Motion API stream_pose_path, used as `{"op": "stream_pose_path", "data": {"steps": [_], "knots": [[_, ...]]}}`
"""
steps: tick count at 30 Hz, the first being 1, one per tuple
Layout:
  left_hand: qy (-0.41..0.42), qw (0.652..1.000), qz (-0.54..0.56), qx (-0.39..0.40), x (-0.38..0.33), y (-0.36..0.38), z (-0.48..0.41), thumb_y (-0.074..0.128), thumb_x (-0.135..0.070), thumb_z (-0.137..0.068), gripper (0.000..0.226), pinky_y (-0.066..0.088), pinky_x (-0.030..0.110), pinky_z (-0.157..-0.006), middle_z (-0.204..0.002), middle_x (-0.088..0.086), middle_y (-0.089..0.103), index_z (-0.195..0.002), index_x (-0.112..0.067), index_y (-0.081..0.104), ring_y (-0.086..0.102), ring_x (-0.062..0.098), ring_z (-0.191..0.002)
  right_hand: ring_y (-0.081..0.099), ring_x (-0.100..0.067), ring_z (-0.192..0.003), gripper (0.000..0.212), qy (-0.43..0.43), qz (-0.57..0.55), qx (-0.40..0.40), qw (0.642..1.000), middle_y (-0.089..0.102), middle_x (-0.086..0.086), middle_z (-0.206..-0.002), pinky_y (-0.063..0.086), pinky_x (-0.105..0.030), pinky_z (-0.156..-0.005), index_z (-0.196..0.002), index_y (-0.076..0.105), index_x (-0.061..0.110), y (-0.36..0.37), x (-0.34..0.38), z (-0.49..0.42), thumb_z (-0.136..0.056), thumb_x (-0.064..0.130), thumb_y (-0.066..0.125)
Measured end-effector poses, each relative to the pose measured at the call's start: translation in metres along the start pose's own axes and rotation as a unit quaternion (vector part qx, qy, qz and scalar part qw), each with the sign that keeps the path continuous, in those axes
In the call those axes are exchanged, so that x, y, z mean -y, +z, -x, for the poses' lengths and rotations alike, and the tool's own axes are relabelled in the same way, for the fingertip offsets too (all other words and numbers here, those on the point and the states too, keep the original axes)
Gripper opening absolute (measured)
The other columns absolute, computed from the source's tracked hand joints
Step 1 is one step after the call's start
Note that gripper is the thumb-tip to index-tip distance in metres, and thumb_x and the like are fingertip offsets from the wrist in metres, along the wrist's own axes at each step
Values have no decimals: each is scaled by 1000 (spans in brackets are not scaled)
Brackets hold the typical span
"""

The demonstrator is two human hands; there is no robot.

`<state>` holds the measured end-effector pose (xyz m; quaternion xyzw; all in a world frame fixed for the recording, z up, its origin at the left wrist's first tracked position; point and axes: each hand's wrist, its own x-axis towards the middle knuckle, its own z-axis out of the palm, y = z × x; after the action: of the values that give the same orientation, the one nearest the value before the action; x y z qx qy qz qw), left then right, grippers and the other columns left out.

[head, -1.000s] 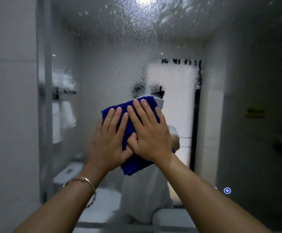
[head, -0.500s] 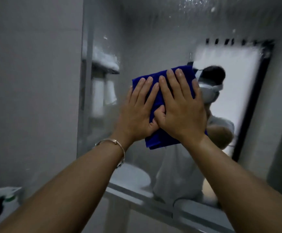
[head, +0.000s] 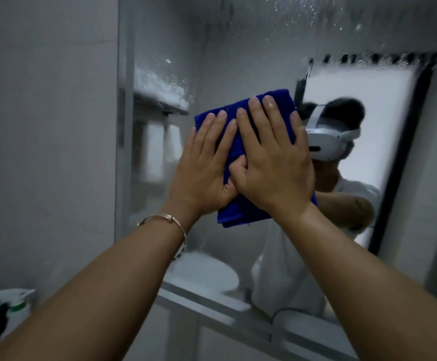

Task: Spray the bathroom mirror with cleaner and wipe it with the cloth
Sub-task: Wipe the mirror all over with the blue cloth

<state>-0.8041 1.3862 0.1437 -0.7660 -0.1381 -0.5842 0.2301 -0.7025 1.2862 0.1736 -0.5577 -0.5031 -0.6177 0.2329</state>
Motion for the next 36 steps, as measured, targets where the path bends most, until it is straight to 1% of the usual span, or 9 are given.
{"op": "stream_pose_path", "data": {"steps": [4,8,11,16,21,24,27,32,36], "knots": [[6,1000,-5,3,2,-1,-1,34,-38,-90,65,25,54,-110,-151,19,23,-144,-5,18,18,32,-141,28,-27,-142,64,4,2,6,1000,35,-12,-151,16,-47,-114,-144,39,10,0,1,-2,-84,33,35],[57,997,-30,32,14,-5,-5,35,-39,-88,68,23,55,-111,-150,21,25,-143,-3,20,20,34,-141,29,-27,-141,65,0,5,7,1000,37,-12,-150,17,-47,-113,-143,40,10,-2,-1,-4,-82,33,37],[79,995,-52,32,21,-9,-6,36,-40,-87,69,19,52,-114,-150,21,25,-143,-2,21,20,33,-141,29,-27,-141,66,-11,18,19,1000,37,-12,-150,16,-47,-113,-143,40,10,-3,0,-6,-81,33,38],[114,990,-75,38,34,-16,-8,35,-43,-86,72,20,50,-114,-150,20,26,-144,-1,25,21,32,-141,30,-28,-141,67,-29,35,39,998,37,-12,-150,19,-48,-112,-143,39,9,-3,4,-12,-80,33,38],[49,995,-77,29,75,-22,2,37,-42,-82,76,17,50,-115,-153,16,20,-145,-4,18,16,28,-143,29,-26,-141,67,-73,22,49,996,38,-10,-150,21,-47,-113,-142,42,10,12,37,-48,-81,35,36],[2,995,-87,58,113,-33,12,37,-41,-79,81,12,48,-116,-155,14,14,-147,-7,10,9,25,-144,30,-26,-141,66,-92,10,50,994,39,-10,-149,20,-47,-112,-141,44,11,27,73,-72,-81,37,35],[-12,993,-90,73,143,-42,14,39,-40,-77,83,15,49,-115,-154,16,17,-147,-6,11,11,26,-143,31,-26,-140,66,-97,4,51,994,40,-11,-148,21,-47,-112,-140,44,9,37,101,-90,-82,38,34],[43,997,-50,39,165,-38,10,42,-42,-76,82,19,53,-113,-151,20,22,-145,-5,16,15,31,-141,30,-27,-141,67,-92,26,51,994,39,-11,-149,22,-48,-112,-140,44,9,42,108,-97,-80,37,36],[90,993,-64,37,176,-39,6,41,-46,-80,80,20,54,-112,-149,23,26,-143,-2,19,18,33,-140,29,-27,-141,69,-96,42,61,993,38,-11,-150,20,-47,-112,-142,42,9,41,110,-99,-79,37,36]]}}
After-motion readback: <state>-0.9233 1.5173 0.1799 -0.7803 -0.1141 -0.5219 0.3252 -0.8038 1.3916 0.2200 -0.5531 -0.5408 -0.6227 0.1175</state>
